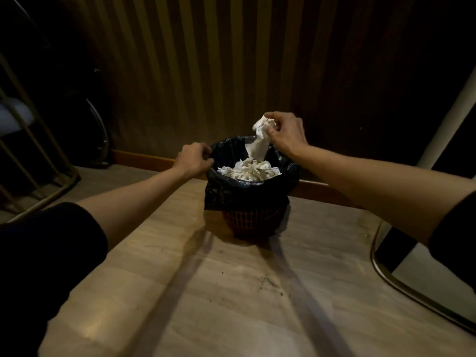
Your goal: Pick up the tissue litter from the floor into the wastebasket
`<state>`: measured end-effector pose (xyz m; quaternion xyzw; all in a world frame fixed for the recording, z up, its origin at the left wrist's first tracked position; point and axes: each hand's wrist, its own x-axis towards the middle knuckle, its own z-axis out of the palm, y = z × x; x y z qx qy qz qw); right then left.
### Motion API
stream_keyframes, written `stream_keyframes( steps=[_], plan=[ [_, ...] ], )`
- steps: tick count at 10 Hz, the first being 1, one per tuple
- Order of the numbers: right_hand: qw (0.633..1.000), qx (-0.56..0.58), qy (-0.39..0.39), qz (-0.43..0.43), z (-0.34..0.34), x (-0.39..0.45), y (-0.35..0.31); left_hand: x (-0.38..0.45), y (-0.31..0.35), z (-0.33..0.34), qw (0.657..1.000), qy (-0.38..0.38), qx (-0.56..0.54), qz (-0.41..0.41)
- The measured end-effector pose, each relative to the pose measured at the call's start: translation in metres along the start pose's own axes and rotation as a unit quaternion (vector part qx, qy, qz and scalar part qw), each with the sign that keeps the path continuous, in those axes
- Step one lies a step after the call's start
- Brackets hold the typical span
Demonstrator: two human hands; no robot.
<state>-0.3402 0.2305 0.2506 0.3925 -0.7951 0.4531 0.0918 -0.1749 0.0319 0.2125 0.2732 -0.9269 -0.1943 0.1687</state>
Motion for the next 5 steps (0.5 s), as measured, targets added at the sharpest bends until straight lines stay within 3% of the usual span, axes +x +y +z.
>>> stream_keyframes(
  steps=[3,5],
  plan=[
    [0.997,-0.041,-0.024,0.053,-0.018,-0.012,0.032,-0.022,-0.015,0.011,0.995,-0.057,0.079,-0.012],
    [0.98,-0.152,-0.054,0.112,-0.048,-0.064,0.096,-0.041,-0.021,0.044,0.978,-0.138,0.157,0.003]
  ],
)
